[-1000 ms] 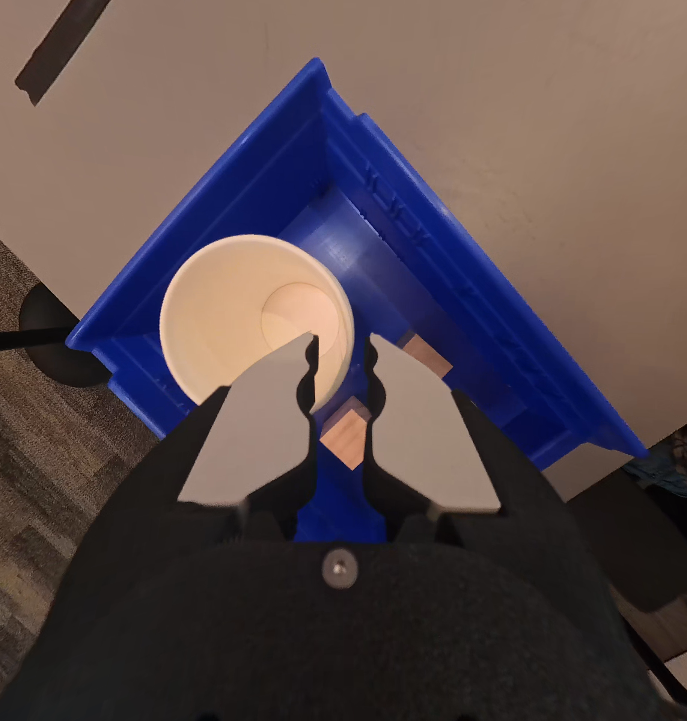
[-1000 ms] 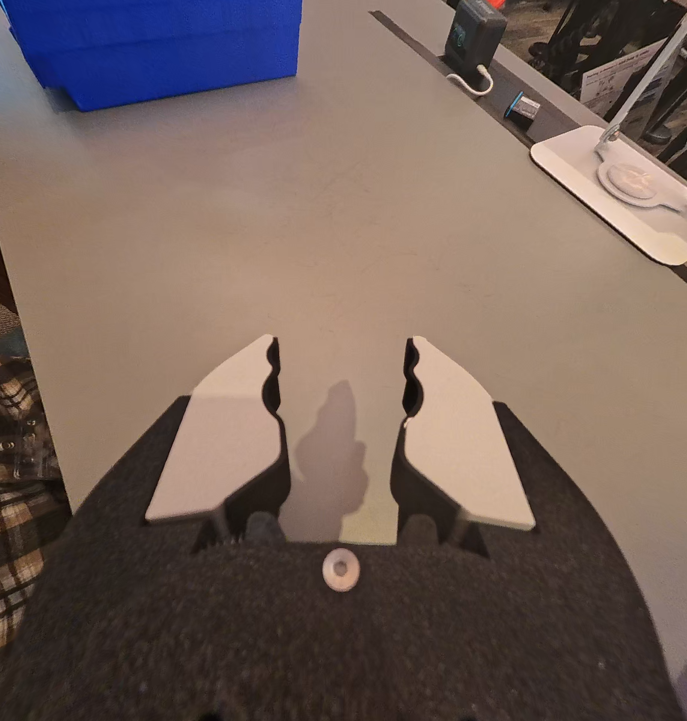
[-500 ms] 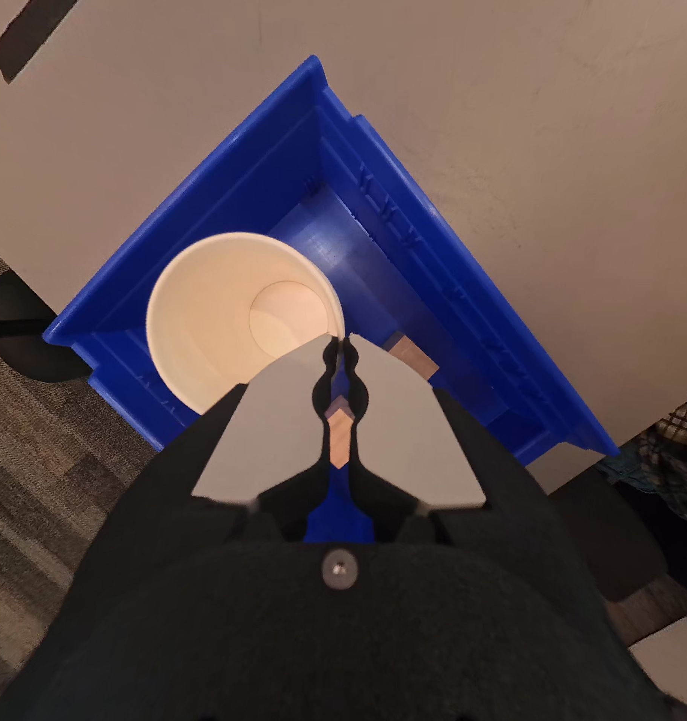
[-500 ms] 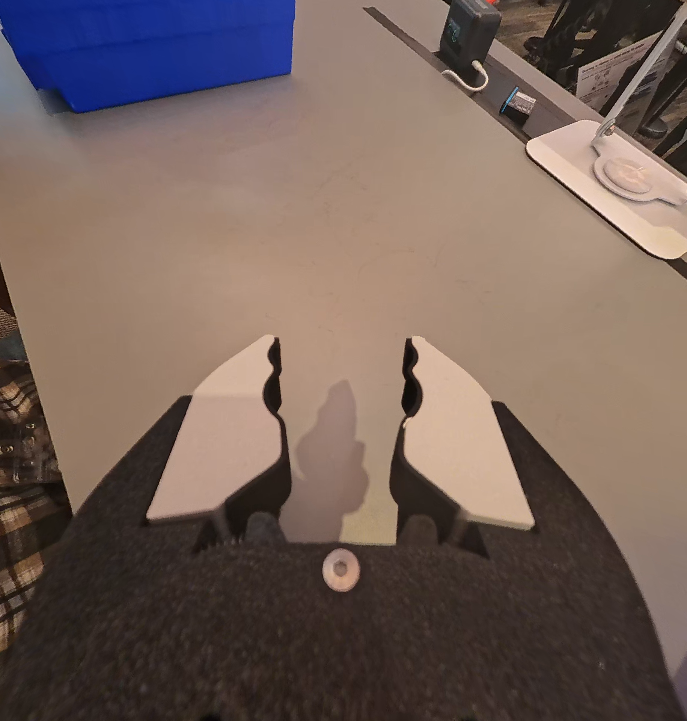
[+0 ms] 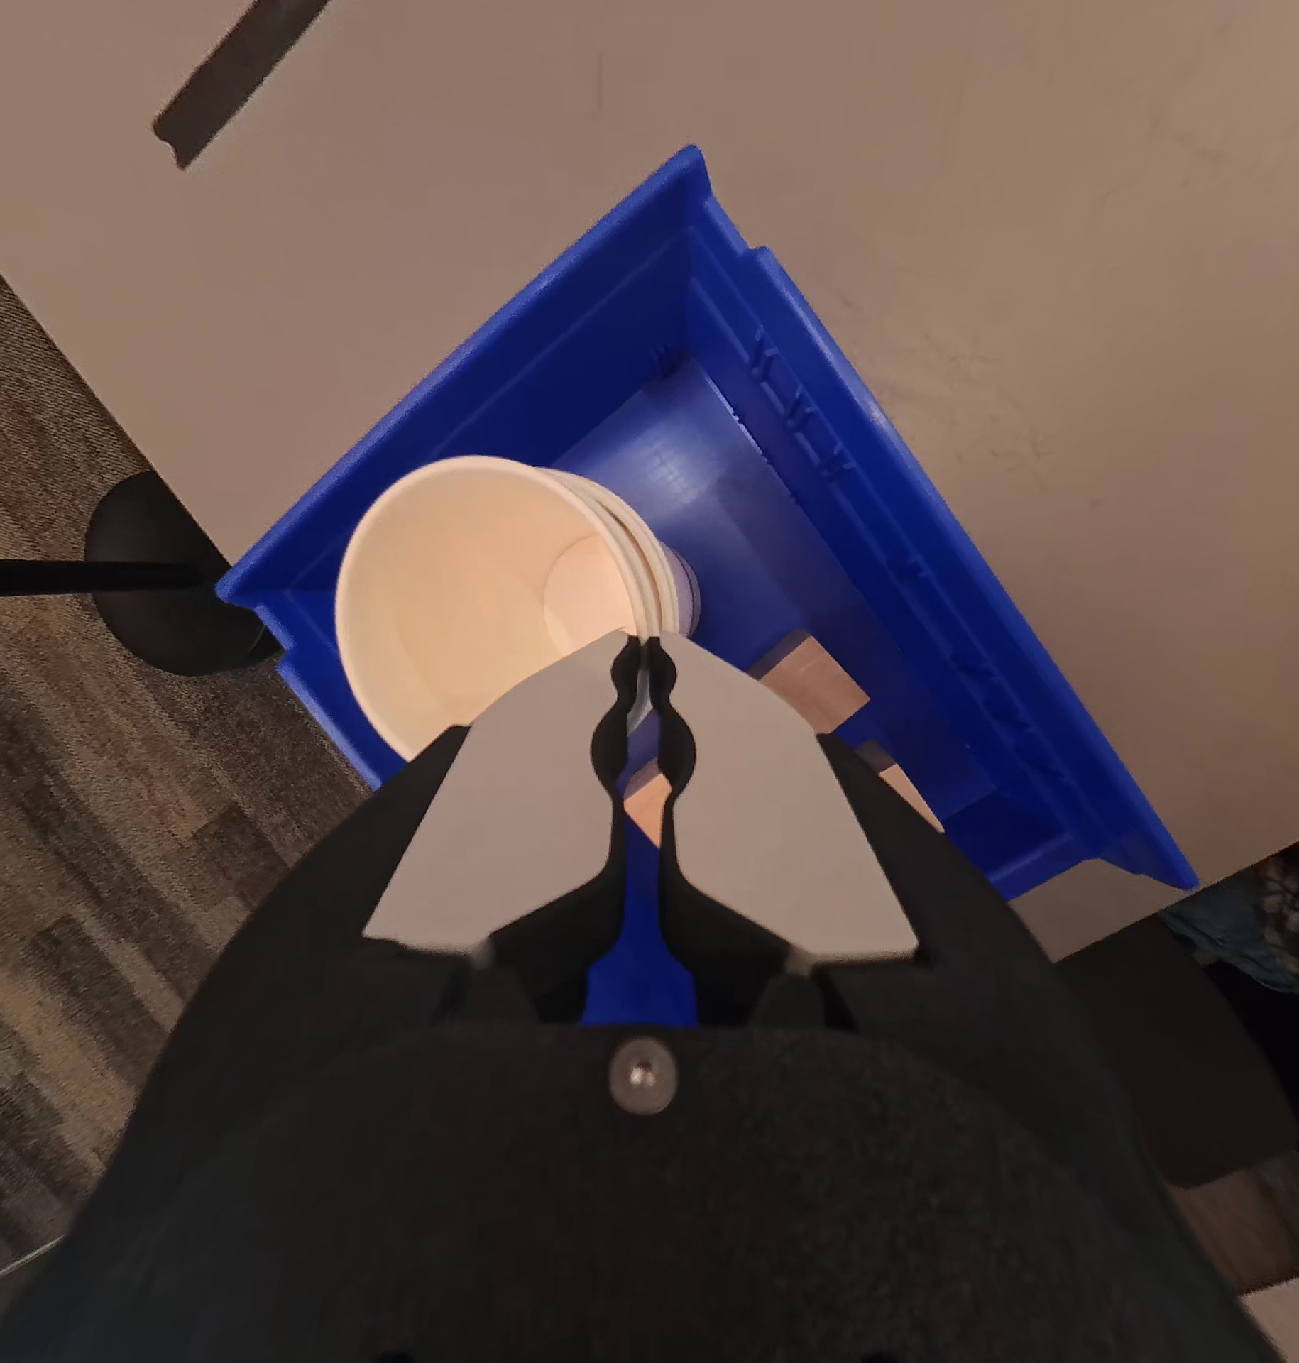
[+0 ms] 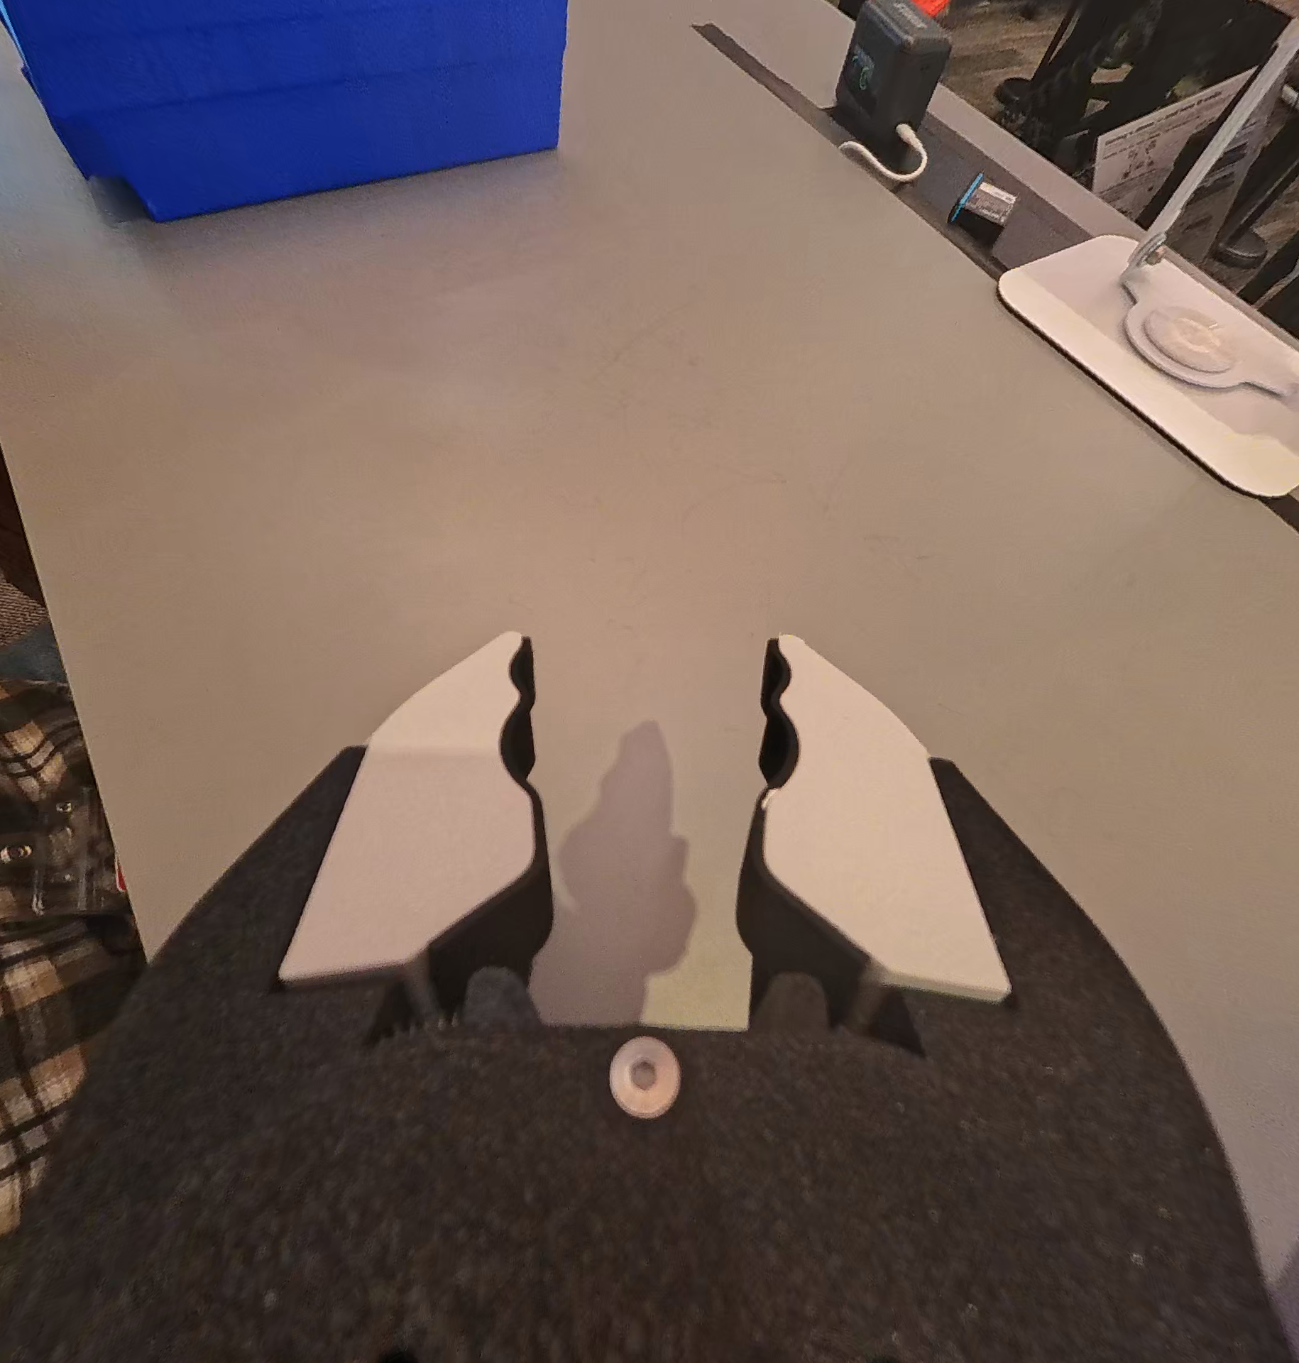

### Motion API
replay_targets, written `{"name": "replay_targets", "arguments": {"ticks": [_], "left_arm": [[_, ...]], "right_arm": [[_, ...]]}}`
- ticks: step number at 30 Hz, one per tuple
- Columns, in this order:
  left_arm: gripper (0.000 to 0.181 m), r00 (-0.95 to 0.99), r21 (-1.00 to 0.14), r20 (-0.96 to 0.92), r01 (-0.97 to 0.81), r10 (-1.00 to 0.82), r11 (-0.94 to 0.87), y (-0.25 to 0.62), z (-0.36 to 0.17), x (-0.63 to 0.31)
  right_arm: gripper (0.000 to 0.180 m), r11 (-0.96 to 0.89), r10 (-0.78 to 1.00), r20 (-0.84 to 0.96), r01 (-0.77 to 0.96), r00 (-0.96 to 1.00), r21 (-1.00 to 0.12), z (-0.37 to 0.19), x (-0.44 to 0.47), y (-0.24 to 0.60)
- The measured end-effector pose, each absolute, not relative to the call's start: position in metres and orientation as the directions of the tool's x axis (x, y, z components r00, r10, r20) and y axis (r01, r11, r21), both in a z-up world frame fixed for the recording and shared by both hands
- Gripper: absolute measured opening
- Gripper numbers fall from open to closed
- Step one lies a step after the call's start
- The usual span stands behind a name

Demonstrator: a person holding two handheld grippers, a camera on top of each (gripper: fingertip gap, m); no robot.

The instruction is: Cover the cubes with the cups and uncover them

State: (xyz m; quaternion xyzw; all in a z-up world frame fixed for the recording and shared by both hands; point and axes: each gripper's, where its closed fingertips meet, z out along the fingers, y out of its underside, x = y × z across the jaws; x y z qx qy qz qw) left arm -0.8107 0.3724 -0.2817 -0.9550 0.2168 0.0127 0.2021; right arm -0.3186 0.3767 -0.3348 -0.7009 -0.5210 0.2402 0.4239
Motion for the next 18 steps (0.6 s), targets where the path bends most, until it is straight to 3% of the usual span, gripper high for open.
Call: {"name": "replay_targets", "arguments": {"ticks": [18], "left_arm": [[0.002,0.828,-0.308,-0.374,-0.535,-0.417,-0.787,0.374,-0.258,-0.811]], "right_arm": [[0.058,-0.087,0.935,0.113,0.528,0.337,-0.845,-0.332,-0.320,0.375]]}}
